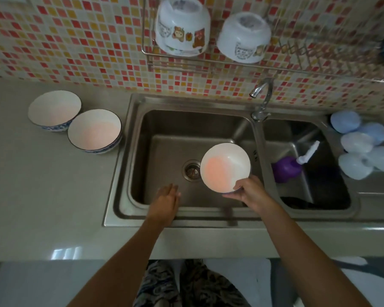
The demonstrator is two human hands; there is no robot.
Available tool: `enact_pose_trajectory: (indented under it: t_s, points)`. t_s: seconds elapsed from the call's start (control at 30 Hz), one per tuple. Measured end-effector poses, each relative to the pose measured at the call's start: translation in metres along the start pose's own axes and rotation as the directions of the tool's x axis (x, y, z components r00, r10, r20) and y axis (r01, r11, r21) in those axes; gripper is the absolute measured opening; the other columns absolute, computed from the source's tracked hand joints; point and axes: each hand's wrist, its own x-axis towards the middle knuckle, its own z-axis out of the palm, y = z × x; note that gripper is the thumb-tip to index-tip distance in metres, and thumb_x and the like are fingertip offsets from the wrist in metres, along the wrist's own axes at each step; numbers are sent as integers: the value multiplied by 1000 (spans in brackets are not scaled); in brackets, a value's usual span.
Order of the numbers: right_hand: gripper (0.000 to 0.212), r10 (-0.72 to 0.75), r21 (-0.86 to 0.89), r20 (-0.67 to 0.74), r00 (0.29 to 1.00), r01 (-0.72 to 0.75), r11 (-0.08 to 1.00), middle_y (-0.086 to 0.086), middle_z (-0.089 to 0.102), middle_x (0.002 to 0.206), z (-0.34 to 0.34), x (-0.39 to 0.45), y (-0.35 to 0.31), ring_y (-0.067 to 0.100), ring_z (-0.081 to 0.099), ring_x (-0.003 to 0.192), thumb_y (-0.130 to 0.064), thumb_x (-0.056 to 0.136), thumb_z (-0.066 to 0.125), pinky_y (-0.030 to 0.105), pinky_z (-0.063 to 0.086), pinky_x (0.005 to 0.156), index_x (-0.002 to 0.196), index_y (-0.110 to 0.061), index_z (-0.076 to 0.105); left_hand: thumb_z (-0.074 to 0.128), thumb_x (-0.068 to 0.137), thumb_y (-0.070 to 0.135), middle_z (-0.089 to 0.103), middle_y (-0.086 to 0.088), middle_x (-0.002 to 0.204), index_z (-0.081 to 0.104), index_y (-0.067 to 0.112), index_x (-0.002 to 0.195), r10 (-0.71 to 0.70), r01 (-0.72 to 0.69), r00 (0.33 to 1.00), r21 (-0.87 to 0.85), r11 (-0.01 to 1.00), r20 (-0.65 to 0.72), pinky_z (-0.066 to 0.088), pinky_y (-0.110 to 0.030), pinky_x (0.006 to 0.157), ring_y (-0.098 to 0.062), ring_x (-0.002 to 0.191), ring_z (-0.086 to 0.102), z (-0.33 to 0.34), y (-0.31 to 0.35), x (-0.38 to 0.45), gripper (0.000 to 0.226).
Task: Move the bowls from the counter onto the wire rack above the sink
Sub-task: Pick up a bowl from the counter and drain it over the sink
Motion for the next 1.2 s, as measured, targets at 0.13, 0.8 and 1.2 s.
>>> enact_pose_trajectory:
  t_s: [0.13,0.8,1.2]
  points:
    - [60,-25,-34,-59,998,23,999,11,44,134,-10,12,4,40,48,117,17,77,42,53,57,80,130,-10,47,17,100,40,26,-12,155,29,11,147,11,-7,1000,137,991,-25,5,-34,118,-24,144,19,16,-20,-5,56]
    - [73,-472,-728,-75,879,275,628,13,53,132,9,37,29,29,51,124,13,71,60,23,44,86,138,-8,39,23,100,42,15,-9,158,18,13,150,-21,28,994,61,998,-111,1,-28,117,-20,146,10,22,-22,-8,58]
    - [90,-614,-928,324,719,367,-60,11,42,133,5,41,46,30,48,122,-6,63,81,43,58,76,136,-17,29,20,97,44,19,-13,157,21,8,149,6,7,992,104,995,-126,4,-30,119,-23,146,14,26,-27,-2,63]
